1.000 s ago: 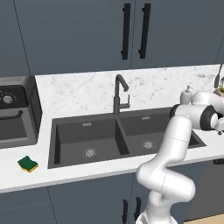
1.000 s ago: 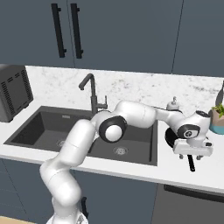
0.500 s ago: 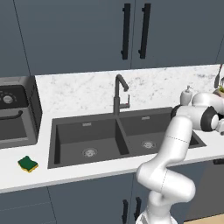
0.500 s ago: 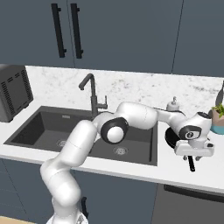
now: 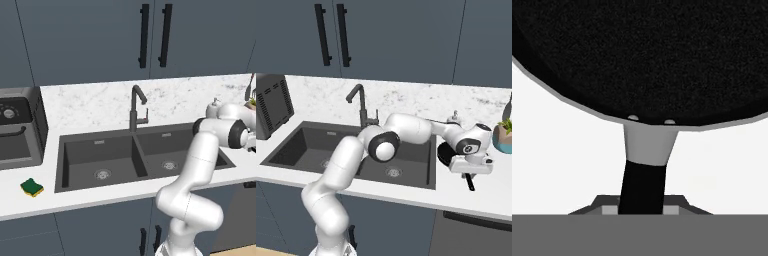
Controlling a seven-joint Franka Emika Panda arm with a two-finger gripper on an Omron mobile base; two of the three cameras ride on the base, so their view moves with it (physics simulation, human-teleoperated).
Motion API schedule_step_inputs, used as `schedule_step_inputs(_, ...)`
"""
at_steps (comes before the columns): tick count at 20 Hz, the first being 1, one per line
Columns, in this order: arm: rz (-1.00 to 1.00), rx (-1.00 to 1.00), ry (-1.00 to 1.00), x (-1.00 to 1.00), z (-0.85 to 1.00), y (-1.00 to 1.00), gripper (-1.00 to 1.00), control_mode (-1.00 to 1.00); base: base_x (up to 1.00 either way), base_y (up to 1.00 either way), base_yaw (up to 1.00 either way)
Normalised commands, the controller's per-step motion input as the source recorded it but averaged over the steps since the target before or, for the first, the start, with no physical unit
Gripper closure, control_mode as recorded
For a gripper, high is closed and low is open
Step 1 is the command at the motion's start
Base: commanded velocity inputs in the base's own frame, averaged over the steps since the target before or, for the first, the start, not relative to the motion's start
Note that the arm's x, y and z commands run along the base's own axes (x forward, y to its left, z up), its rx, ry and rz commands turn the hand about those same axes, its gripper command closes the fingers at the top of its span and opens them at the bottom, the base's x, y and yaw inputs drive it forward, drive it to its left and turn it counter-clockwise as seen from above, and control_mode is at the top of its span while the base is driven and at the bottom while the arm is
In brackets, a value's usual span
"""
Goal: Pick the pan and sponge and place them into the sink. Then turn on the water.
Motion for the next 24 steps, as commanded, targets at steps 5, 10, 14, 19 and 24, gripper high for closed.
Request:
schedule_step_inputs(5, 0.15, 0.00, -0.07, 0.06, 0.01, 0.69, 1.00, -1.00, 0.00, 0.00, 0.00)
schedule_step_inputs(10, 0.15, 0.00, -0.13, 0.01, 0.03, 0.82, 1.00, -1.00, 0.00, 0.00, 0.00)
schedule_step_inputs(14, 0.16, 0.00, -0.12, 0.07, 0.08, 0.76, 1.00, -1.00, 0.00, 0.00, 0.00)
schedule_step_inputs(19, 0.17, 0.00, -0.02, 0.14, 0.00, 0.72, 1.00, -1.00, 0.00, 0.00, 0.00)
schedule_step_inputs(24, 0.17, 0.00, 0.01, 0.30, 0.00, 0.76, 1.00, -1.00, 0.00, 0.00, 0.00)
